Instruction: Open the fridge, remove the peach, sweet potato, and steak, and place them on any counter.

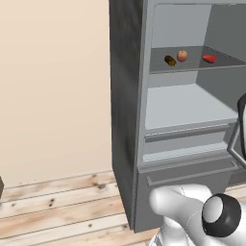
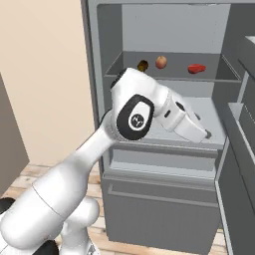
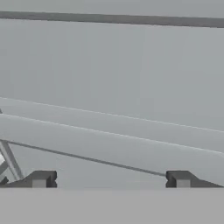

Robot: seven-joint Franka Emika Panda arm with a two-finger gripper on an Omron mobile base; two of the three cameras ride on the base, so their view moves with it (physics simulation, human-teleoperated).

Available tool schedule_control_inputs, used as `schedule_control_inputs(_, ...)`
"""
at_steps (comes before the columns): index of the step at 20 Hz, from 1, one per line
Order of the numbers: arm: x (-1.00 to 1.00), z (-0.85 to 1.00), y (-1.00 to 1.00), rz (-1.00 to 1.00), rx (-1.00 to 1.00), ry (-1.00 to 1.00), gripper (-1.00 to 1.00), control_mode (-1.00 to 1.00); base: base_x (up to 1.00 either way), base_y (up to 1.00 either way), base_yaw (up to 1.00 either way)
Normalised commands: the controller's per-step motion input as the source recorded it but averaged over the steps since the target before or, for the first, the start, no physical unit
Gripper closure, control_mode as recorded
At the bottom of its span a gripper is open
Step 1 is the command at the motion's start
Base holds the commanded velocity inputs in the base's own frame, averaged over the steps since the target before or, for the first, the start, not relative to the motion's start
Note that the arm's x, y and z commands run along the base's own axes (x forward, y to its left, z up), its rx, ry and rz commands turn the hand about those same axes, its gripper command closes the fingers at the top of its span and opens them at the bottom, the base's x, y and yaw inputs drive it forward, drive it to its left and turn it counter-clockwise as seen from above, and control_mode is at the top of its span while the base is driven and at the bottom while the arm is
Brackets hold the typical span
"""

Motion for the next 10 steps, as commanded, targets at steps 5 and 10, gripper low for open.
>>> schedule_control_inputs(5,0.09,-0.14,0.74,0.70,0.22,-0.09,-1.00,-1.00,0.00,0.00,0.00)
schedule_control_inputs(10,0.00,-0.69,0.43,0.93,0.23,0.00,-1.00,-1.00,0.00,0.00,0.00)
